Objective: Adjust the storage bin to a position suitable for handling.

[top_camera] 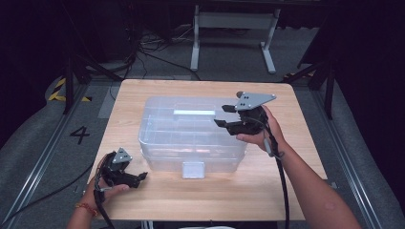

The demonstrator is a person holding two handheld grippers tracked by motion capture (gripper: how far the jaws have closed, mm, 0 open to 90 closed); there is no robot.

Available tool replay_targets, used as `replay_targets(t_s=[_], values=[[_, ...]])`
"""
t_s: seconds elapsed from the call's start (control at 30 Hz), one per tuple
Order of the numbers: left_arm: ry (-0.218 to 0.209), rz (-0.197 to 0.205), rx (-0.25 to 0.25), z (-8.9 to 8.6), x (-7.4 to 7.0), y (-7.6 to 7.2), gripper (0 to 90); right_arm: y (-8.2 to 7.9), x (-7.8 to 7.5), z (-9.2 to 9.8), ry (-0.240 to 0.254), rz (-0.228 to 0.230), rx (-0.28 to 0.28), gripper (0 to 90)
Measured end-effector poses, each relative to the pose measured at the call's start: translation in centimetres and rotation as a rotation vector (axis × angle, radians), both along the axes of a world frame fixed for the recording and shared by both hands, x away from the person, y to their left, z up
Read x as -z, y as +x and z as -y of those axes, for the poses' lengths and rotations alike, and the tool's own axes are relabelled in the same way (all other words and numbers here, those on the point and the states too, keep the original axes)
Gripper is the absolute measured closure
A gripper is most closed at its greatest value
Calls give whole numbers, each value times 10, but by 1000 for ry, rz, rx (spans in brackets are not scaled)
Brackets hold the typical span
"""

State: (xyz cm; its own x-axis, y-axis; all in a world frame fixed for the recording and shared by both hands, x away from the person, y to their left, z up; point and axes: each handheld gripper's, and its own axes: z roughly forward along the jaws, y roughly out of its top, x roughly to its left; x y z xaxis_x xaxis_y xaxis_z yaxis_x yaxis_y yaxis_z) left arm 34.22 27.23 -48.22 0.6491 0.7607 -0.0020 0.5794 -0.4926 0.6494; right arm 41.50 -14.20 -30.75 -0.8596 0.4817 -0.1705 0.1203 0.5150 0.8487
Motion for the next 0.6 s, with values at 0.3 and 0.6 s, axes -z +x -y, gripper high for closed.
replay_targets(t_s=[0.3,0.6], values=[[0,0,0,0,0,0,3,5,3,-14,-35,-6,-23,565],[-6,-2,-5,0,0,-1,5,7,-1,-18,-56,2,-23,676]])
